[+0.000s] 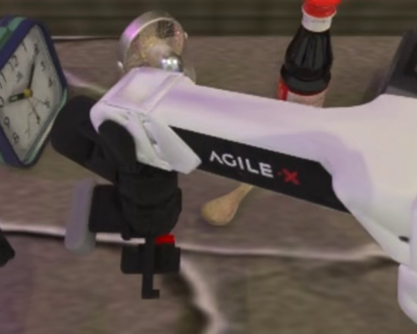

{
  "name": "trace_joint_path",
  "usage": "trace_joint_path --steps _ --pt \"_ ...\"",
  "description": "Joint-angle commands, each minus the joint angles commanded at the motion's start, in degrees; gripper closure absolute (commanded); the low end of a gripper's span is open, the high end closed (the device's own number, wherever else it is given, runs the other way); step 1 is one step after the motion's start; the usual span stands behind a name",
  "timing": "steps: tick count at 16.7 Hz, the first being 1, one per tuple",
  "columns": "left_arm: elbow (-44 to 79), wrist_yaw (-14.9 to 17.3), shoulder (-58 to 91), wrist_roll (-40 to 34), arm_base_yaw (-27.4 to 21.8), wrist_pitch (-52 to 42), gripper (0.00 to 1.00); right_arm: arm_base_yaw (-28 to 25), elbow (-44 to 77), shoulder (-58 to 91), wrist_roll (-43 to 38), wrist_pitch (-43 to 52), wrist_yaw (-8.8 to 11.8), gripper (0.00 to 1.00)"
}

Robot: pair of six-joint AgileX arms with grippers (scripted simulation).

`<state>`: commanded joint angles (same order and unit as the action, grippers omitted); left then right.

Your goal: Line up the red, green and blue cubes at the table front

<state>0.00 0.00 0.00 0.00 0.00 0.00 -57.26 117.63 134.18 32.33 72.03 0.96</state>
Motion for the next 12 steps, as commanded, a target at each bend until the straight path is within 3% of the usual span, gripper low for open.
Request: trace_joint_path --steps 5,12 --pt "0.0 0.0 0.0 0.0 0.0 0.0 0.0 0.07 -1.06 0.08 -0.06 -1.06 0.05 1.0" --pt "0.0 0.0 0.0 0.0 0.0 0.0 0.0 -0.07 -10.66 2.75 -0.16 -13.53 -0.02 1.0"
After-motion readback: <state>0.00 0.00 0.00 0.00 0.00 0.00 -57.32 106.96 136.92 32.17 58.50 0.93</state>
